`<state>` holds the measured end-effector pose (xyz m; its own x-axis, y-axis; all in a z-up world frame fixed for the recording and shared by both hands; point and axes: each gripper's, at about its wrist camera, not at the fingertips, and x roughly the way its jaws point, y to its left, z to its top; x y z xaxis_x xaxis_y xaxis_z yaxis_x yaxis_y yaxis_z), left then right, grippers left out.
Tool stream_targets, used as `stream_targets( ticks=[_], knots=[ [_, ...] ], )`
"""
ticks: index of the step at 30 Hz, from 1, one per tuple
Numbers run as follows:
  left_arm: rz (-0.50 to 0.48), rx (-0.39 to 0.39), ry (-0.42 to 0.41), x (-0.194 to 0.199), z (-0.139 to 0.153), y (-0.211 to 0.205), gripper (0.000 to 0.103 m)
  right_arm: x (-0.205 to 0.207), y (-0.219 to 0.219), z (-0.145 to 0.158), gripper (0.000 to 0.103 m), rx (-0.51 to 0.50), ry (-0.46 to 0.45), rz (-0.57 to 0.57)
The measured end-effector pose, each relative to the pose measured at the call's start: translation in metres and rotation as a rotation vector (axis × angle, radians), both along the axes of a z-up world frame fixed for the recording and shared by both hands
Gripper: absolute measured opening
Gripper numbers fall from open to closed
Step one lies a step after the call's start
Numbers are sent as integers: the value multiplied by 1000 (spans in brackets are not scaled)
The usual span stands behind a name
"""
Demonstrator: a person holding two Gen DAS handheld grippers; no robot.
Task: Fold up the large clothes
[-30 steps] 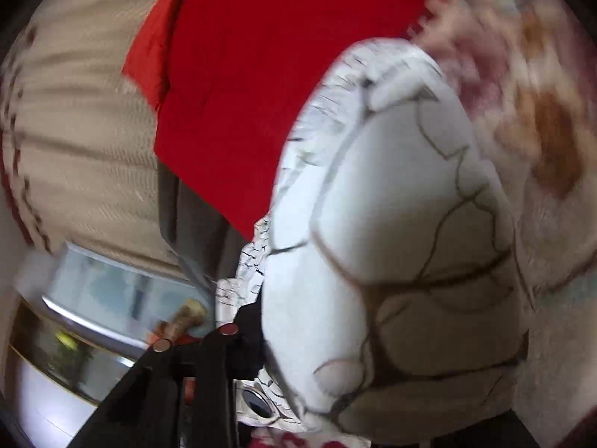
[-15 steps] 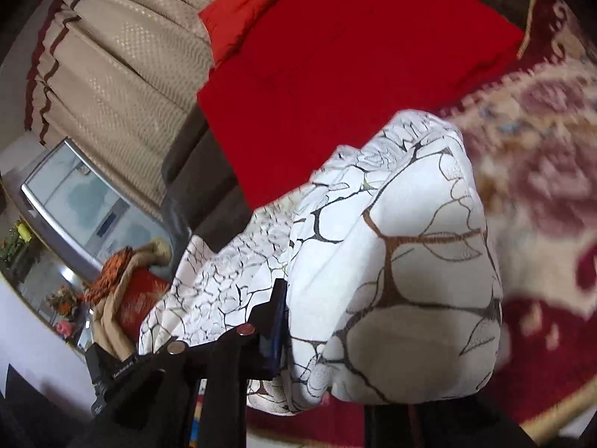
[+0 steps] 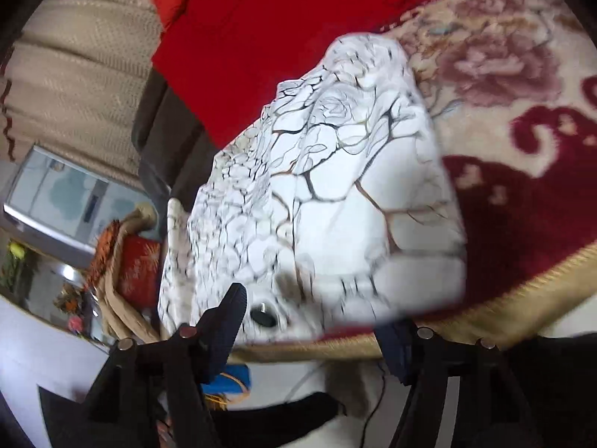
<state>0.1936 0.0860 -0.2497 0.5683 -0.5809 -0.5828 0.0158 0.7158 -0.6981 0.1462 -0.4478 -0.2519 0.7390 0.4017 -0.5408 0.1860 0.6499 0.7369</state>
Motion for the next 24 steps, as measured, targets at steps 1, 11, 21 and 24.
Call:
stream_targets(
  ticks=[1,11,21,24],
  knots=[
    [8,10,-8,-9,4,7,39,-8,1,3,70,-30,11,23],
    [56,234,-290,-20,84,8,60,-6,4,73,68,-222,-206,57],
    [44,476,-126,87,29,-38,62,97,-20,56,57,-157,-179,-63],
    [48,529,-55,106,-1,-36,62,125,-36,13,48,-62,-57,-58]
  ],
)
